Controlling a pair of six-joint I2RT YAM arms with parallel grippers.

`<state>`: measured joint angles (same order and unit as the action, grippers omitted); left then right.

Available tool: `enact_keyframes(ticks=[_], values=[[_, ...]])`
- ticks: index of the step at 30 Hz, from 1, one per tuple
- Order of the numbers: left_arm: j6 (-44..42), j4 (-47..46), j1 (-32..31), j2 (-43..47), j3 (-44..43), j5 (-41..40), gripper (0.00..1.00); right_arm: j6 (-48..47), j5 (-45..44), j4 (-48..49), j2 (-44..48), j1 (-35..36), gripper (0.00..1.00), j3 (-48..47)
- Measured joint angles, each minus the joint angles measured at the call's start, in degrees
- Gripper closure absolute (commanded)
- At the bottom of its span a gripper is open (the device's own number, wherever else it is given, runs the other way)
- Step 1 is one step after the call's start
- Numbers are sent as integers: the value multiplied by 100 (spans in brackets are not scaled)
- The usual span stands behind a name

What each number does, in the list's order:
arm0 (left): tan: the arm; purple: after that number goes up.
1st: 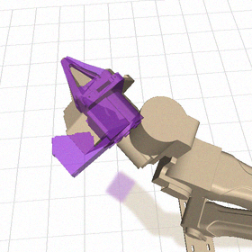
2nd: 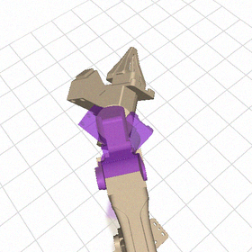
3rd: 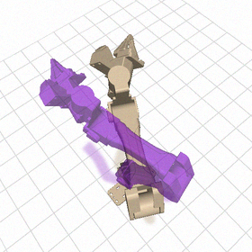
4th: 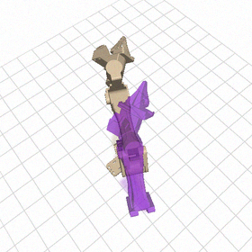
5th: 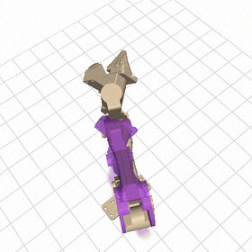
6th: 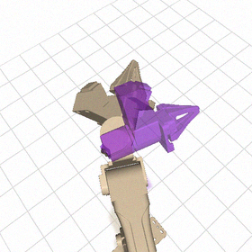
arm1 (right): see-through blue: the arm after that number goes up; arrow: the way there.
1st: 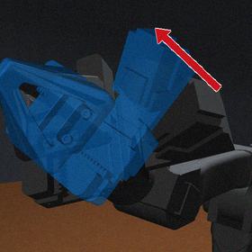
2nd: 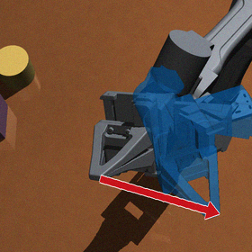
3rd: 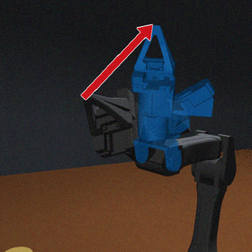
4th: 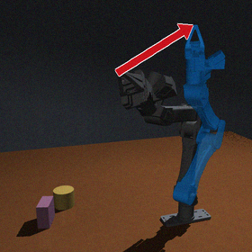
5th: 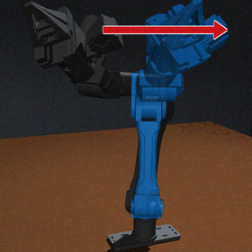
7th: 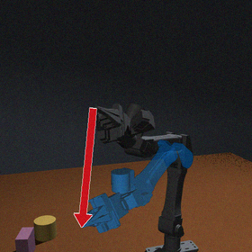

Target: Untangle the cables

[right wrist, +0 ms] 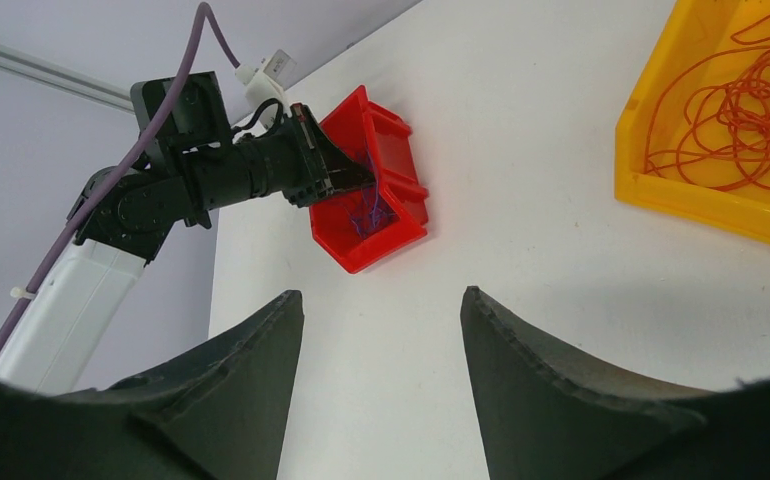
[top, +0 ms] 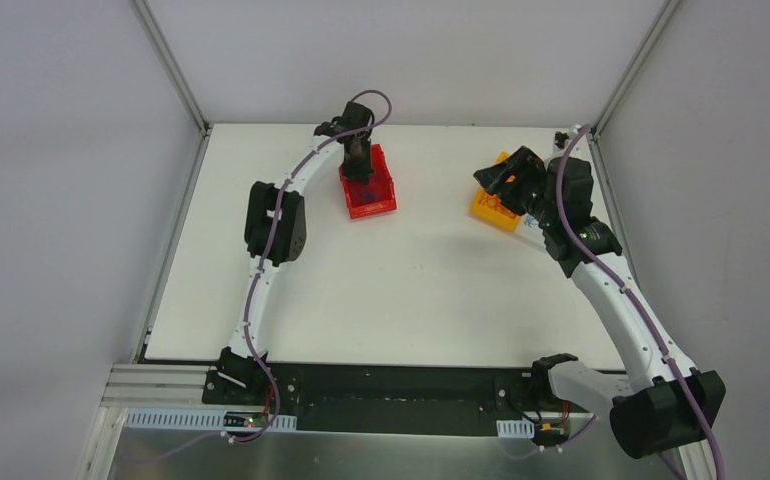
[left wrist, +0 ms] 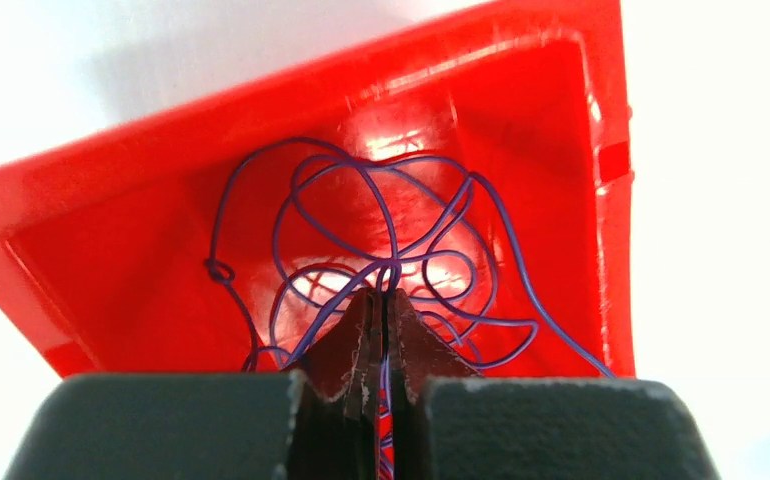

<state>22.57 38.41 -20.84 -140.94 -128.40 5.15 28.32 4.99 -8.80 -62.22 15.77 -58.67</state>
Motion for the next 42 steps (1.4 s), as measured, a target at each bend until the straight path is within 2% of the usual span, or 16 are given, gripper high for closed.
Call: enact_keyframes(ticks=[5, 10, 12, 19, 22, 23, 24, 25, 28, 30, 33, 39, 42], values=[[-356, 197, -201, 7, -2, -667, 74, 15, 24, 0, -2, -15, 38, 2], [-581, 299, -232, 7, -133, -894, 56, 39, 42, 2, 0, -22, 37, 20], [-651, 313, -232, 11, -249, -935, 51, 55, 46, 2, 0, -28, 37, 20], [-850, 354, -232, 525, -389, -951, 47, 72, 68, 2, 0, -42, 37, 20], [-846, 332, -234, 1010, -199, -835, 37, 74, 85, 0, 0, -44, 32, 20], [-841, 323, -236, 1239, -33, -813, 24, 70, 85, -4, 2, -44, 23, 20], [-831, 299, -240, 1493, 197, -798, 8, 66, 85, -7, 7, -44, 14, 20], [-831, 284, -247, 1729, 411, -798, 2, 26, 85, -15, 24, -44, 8, 28], [-723, 175, -299, 2629, 1364, -870, 1, -11, 46, -7, 203, -48, 4, 184], [-660, -116, -367, 3456, 2396, -938, 1, -57, 26, 0, 527, -50, 1, 514], [-544, -643, -444, 4752, 4046, -997, 1, -131, -7, -11, 1027, -55, 1, 1014], [-348, -1602, -483, 6780, 6498, -1191, 3, -369, -442, -24, 1882, -55, 1, 1917], [-256, -2039, -483, 7635, 7665, -1600, 3, -426, -863, 422, 2334, -57, 1, 2618]])
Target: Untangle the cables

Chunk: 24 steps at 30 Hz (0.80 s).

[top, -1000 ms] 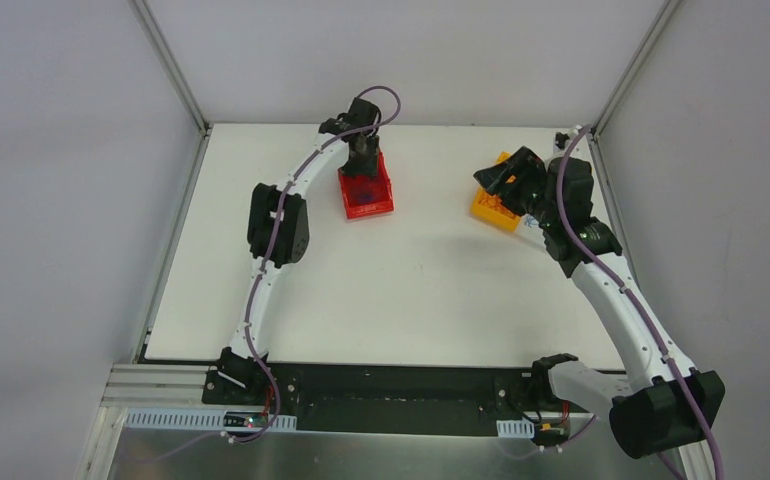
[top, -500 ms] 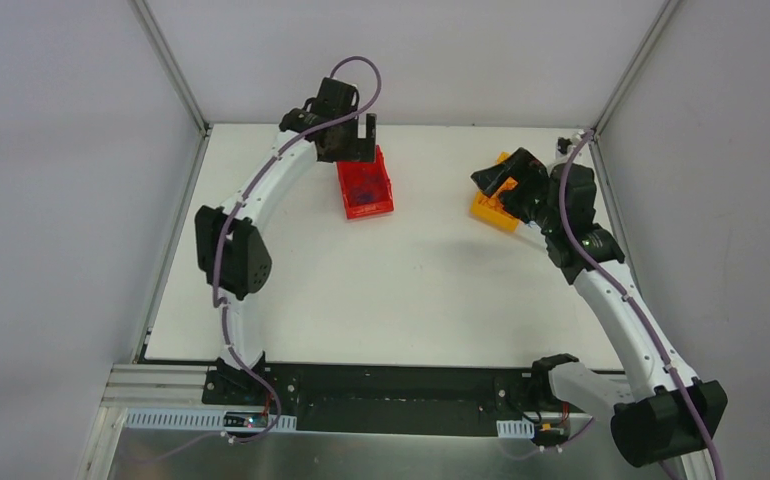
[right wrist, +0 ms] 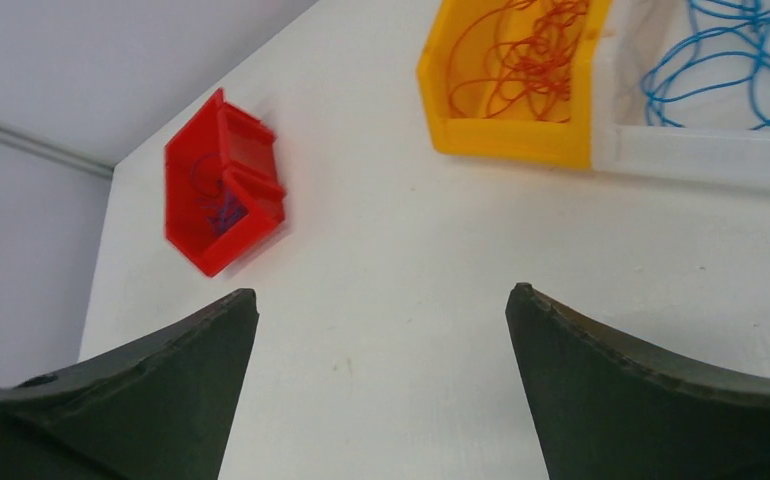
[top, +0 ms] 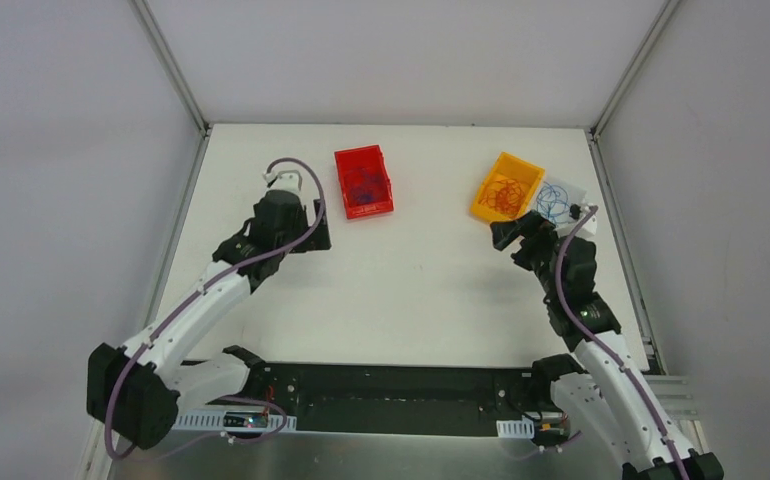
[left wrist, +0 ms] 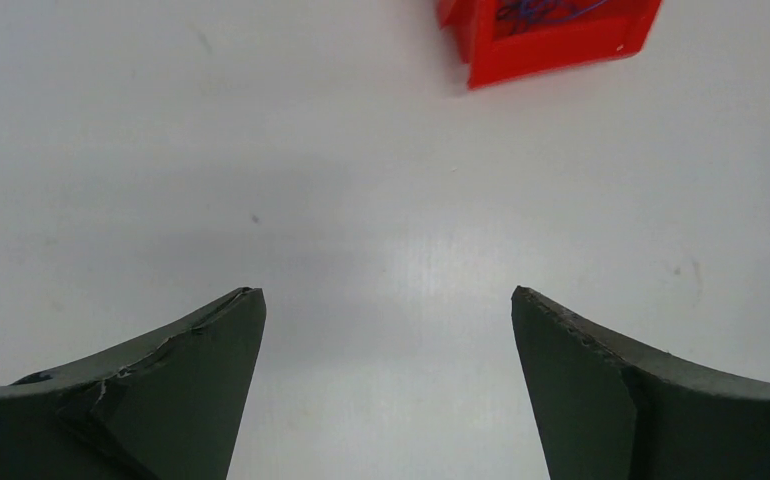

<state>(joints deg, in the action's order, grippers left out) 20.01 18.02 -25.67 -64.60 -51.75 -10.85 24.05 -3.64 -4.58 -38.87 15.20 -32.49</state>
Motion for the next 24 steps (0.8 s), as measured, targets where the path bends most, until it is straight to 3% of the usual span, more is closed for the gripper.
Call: enact_keyframes(ticks=[3, 7, 11, 15, 18, 22, 24], values=[[9, -278, 0, 815, 1003, -431, 3, -129, -503, 931, 365, -2, 1, 1054], [-17, -649, 0, 1366, 1652, -769, 1, -688, -879, 2044, 170, -2, 1, 2000], [-378, -1556, 0, 1440, 2245, -1213, 1, -1217, -1311, 3134, -765, 0, 1, 2107], [-1045, -2472, 66, 1335, 3034, -1683, 1, -1504, -1880, 5051, -1893, -57, 2, 2586], [-1432, -3285, 358, 1207, 3434, -1720, 1, -1591, -2052, 5956, -2806, -232, 4, 2677], [-1650, -4953, 1108, 798, 4221, -1502, 6, -1569, -2035, 7106, -3746, -603, 22, 2627], [-1714, -5149, 1287, 461, 4306, -1311, 6, -1532, -1921, 7622, -4035, -824, 25, 2651]])
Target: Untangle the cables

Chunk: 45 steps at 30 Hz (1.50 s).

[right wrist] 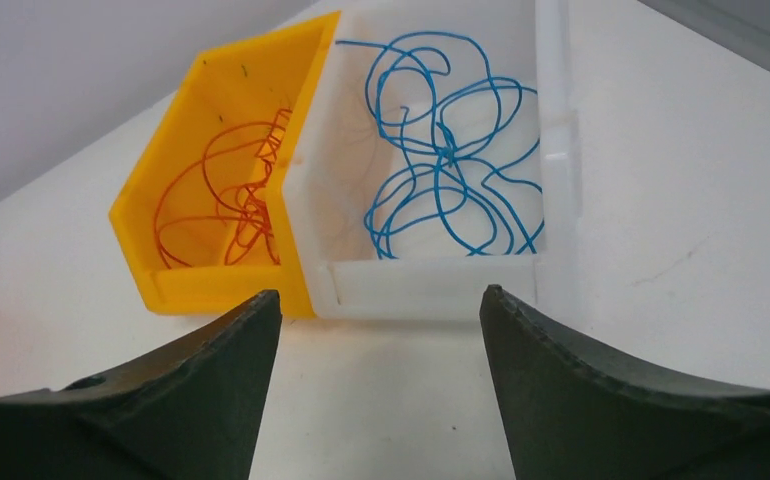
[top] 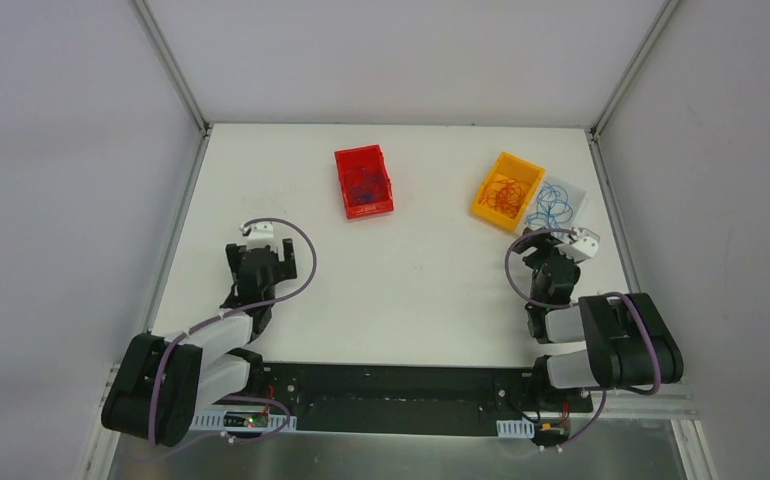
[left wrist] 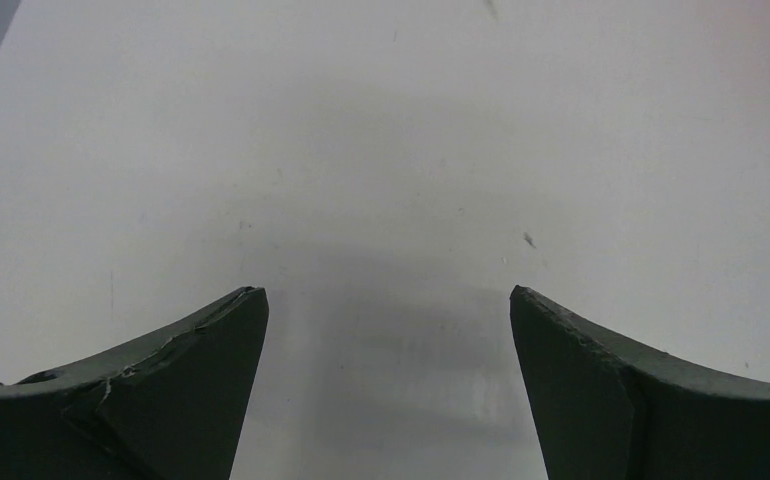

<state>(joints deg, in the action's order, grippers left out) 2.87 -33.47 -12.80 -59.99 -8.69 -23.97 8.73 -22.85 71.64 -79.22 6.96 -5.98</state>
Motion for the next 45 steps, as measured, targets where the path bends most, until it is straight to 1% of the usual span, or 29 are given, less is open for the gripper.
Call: enact_keyframes(ticks=[3, 5, 6, 7, 8, 9, 11, 12, 14, 16, 18, 20, 21, 24, 26, 28, 34, 38, 39, 40, 45], values=[[-90, -415, 11, -345, -37, 166, 4, 24, 225, 490, -17, -133, 24, 120], [-136, -671, 15, -505, -87, 205, 5, 26, 374, 603, 203, -142, 22, 229], [-181, -754, 15, -577, -129, 208, 6, 24, 431, 584, 389, -142, 19, 275], [-219, -817, 17, -636, -168, 208, 8, 22, 463, 549, 597, -142, 9, 304], [-262, -879, 15, -693, -214, 221, 9, 13, 503, 490, 804, -142, 2, 306], [-304, -940, 17, -743, -245, 238, 9, -17, 546, 455, 964, -142, 1, 306], [-387, -1088, 17, -798, -264, 236, 9, -269, 686, 105, 1379, -142, 1, 284], [-422, -1204, 17, -837, -264, 219, 9, -389, 745, -332, 1655, -142, 1, 223], [-511, -1456, 55, -981, -264, 227, 10, -549, 833, -750, 1775, -142, 1, 92], [-579, -1746, 94, -1248, -267, 223, 9, -629, 850, -776, 1464, -144, 1, -11], [-649, -2024, 107, -1635, -278, 118, 10, -634, 815, -457, 649, -177, 1, -57], [-651, -2026, 168, -1808, -286, 79, 11, -629, 789, -195, -199, -227, 1, -44], [-651, -2026, 192, -1818, -286, 72, 11, -621, 809, -339, -413, -267, 1, -44], [-651, -2184, 260, -1816, -286, 48, 8, -608, 990, -750, -393, -448, 1, -168], [-651, -2210, 278, -1816, -289, 46, 3, -632, 1176, -1025, -385, -507, 1, -439], [-649, -2192, 295, -1816, -310, 52, 1, -671, 1438, -1226, -382, -518, 1, -741], [-509, -1755, 623, -1856, -763, 293, 3, -691, 1784, -1515, -382, -551, 1, -927], [-466, -1637, 691, -1862, -863, 385, 10, -691, 1818, -1639, -382, -566, 1, -927], [-455, -1609, 691, -1867, -863, 402, 3, -691, 1823, -1655, -382, -566, 1, -927], [-444, -1569, 688, -1867, -863, 417, 1, -691, 1825, -1665, -382, -566, 1, -927], [-389, -1399, 691, -1882, -892, 426, 1, -691, 1843, -1707, -382, -566, 1, -927]])
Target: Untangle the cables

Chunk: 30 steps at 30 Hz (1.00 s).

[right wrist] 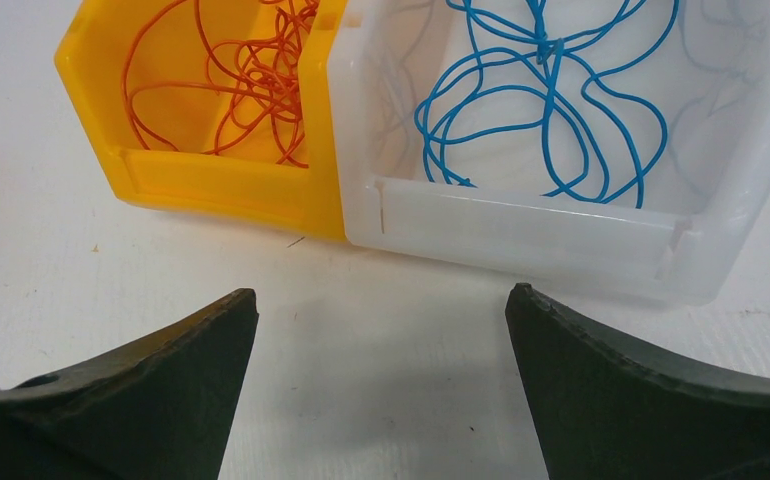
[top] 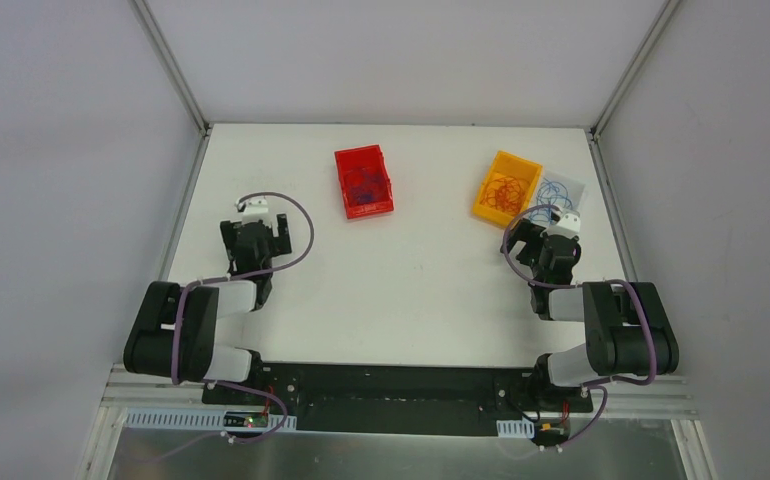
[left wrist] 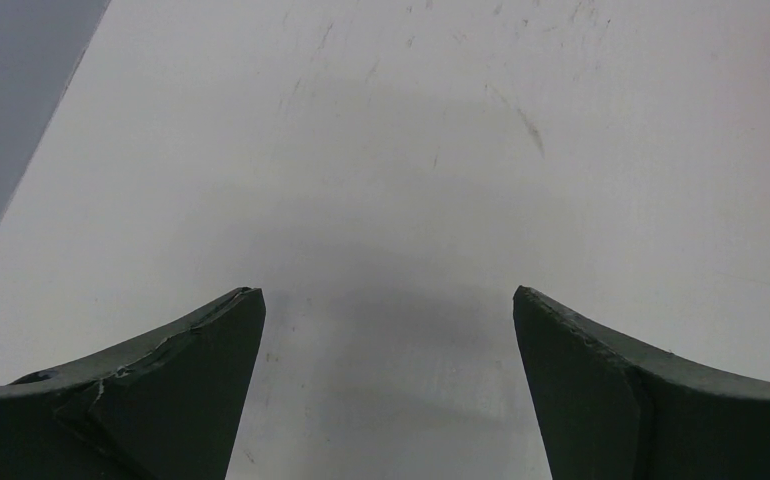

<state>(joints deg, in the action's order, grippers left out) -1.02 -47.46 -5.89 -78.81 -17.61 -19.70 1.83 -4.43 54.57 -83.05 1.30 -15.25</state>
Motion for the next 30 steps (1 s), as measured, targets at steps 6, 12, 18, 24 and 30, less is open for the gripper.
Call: enact_keyframes(ticks=[6, 12, 18, 24, 30], values=[[155, 1462, -2, -817, -1414, -308, 1, 0, 24, -2, 0, 0, 1, 0], [-35, 2763, -186, -2031, -3150, -317, 1, 0, 37, -9, 0, -2, 1, 0], [-22, 1541, -337, -516, -916, -555, 1, 0, 42, -28, 0, -4, 1, 0], [201, -101, -308, 1270, 1357, -907, 1, 0, 42, -44, 0, -4, 1, 0], [-157, -402, -356, 2232, 1187, -173, 1, 0, 42, -42, 0, -4, 1, -2]])
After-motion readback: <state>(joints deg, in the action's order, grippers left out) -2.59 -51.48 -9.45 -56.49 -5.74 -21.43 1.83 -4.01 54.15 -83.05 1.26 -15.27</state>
